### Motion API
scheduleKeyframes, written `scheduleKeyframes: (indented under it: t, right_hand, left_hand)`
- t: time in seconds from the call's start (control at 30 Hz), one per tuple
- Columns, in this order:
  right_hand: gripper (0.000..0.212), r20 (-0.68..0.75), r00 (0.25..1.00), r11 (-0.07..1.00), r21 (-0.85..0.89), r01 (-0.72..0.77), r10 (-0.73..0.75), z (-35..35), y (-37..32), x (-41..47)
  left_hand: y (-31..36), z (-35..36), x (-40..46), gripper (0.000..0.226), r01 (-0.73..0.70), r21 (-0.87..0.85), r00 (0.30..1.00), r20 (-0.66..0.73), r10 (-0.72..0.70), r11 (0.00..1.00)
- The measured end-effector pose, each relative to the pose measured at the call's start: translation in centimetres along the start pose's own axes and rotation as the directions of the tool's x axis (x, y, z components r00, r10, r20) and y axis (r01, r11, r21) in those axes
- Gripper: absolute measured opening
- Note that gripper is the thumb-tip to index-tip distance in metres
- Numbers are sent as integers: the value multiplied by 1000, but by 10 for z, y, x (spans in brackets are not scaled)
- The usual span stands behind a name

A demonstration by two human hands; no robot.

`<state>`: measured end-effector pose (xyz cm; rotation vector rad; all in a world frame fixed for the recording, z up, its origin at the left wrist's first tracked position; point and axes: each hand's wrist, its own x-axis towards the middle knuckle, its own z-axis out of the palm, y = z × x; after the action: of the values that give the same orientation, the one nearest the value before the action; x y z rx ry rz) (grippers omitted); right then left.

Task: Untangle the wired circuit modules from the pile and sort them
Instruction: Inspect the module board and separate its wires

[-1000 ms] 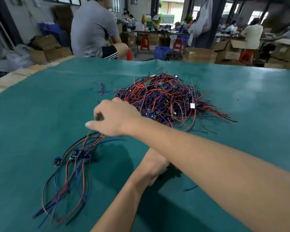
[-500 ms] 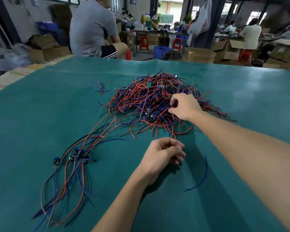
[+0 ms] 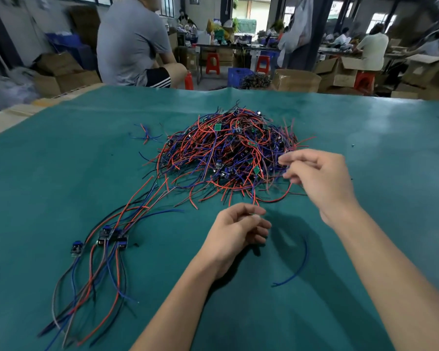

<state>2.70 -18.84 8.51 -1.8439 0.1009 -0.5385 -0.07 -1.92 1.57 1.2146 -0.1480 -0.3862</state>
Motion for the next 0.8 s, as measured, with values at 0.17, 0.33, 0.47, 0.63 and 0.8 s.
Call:
scheduleKeyframes:
  t: [0.17, 0.33, 0.47, 0.63, 0.8]
  right_hand:
    - [28, 255, 966, 999, 43, 20, -30, 2, 2, -71]
    - [18, 455, 891, 978, -181, 104, -11, 9, 18, -101]
    - [15, 541, 841, 978, -168, 122, -12, 10, 21, -101]
    - [18, 493, 869, 997, 26, -76, 54, 4, 29, -90]
    - [31, 227, 950, 963, 114, -244, 214, 1, 39, -80]
  left_hand:
    - [6, 0, 1, 40, 58, -152, 998, 18, -56, 987]
    - [4, -2, -1, 38, 27, -145, 999, 40, -21, 989]
    - [3, -4, -3, 44, 20, -160, 999, 43, -13, 987]
    - [4, -6, -1, 25, -6, -197, 999, -39, -1, 980]
    - [3, -7, -4, 24, -28, -126, 999, 23, 31, 992]
